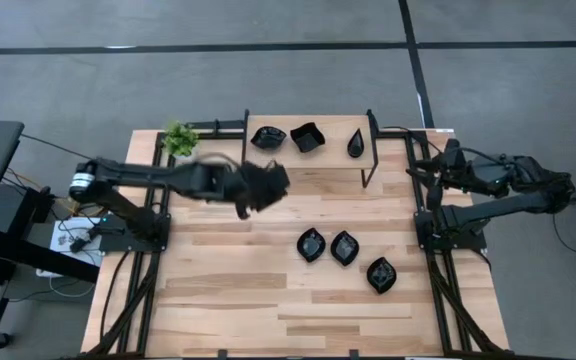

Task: Pick & Place Mini shaped plates
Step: Stack the black plate on top of the black plate on the shelf

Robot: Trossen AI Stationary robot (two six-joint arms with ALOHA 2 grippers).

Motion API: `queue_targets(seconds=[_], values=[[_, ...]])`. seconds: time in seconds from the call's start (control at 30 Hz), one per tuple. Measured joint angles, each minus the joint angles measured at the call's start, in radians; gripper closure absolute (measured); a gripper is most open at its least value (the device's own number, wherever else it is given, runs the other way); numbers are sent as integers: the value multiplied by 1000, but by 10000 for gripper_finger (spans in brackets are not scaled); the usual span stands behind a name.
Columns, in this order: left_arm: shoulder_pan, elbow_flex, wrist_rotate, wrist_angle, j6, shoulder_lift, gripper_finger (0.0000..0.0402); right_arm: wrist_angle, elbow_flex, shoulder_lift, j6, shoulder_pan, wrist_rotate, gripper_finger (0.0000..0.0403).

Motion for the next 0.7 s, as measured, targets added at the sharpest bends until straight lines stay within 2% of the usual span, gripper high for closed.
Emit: queue_targets(seconds=[0.1,0.33,0.43,0.57,0.7], values=[[-82,0,-113,4,1,47,293,-32,0,-29,23,0,-7,291],[-156,-1,-210,24,22,150,293,-37,0,-183,39,0,-205,291],[-162,-1,-225,68,106,177,293,-2,-40,-268,110,0,-289,291],[-163,-1,-207,179,219,210,293,123,-167,-373,216,0,-401,291],[-177,0,-161,238,284,244,293,113,-236,-353,232,0,-413,291]])
